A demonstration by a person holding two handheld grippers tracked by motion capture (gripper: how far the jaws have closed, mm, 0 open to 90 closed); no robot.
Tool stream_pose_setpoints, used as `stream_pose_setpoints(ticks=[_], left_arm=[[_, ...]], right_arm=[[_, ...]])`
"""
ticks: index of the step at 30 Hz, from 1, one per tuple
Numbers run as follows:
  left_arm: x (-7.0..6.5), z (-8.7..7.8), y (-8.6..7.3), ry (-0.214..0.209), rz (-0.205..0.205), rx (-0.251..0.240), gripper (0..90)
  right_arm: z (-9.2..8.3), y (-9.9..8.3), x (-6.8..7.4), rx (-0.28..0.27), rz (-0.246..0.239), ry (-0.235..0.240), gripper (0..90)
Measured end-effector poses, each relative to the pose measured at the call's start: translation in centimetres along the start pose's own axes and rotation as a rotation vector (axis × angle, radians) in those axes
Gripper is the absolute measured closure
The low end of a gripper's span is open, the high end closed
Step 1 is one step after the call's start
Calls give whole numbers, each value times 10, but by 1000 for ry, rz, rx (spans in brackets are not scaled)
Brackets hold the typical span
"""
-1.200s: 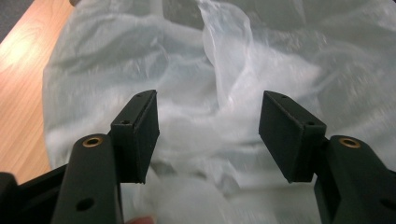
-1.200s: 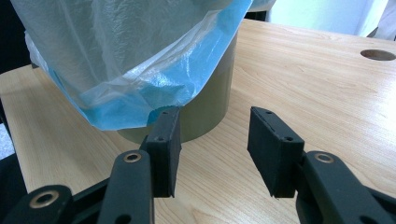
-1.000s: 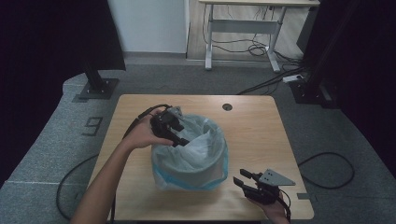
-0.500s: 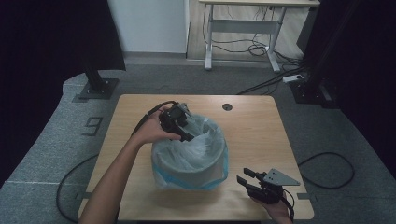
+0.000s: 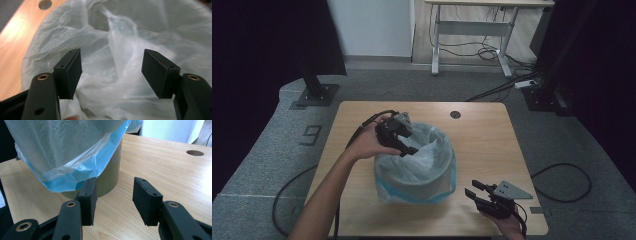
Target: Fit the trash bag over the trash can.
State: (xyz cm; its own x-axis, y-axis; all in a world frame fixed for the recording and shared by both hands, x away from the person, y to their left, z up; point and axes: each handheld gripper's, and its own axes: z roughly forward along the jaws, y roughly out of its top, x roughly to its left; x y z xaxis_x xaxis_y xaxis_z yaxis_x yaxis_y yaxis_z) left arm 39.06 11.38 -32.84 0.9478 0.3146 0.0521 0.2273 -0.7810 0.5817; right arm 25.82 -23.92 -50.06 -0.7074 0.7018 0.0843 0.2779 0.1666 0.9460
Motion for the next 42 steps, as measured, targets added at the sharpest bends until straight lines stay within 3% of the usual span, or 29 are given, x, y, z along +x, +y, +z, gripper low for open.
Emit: stream_pose_setpoints(ticks=[9, 15, 20, 27, 32, 36, 42], left_arm=[[-23, -41, -37, 62, -4, -81, 329], [-35, -60, -69, 99, -28, -117, 321], [-45, -73, -102, 134, -69, -180, 317], [-53, -72, -149, 162, -136, -216, 315], [-56, -67, -174, 155, -177, -228, 311], [-52, -63, -184, 158, -205, -223, 305], [-49, -62, -189, 160, -215, -238, 299]], right_arm=[[0, 0, 1, -3, 1, -5, 531], [3, -1, 0, 12, -1, -4, 530], [3, -2, -1, 14, 4, -7, 525], [4, -4, -6, 23, 21, -15, 517], [7, -7, -7, 38, 32, -23, 513], [9, -7, -8, 46, 34, -24, 503], [8, -7, -9, 46, 36, -27, 492]])
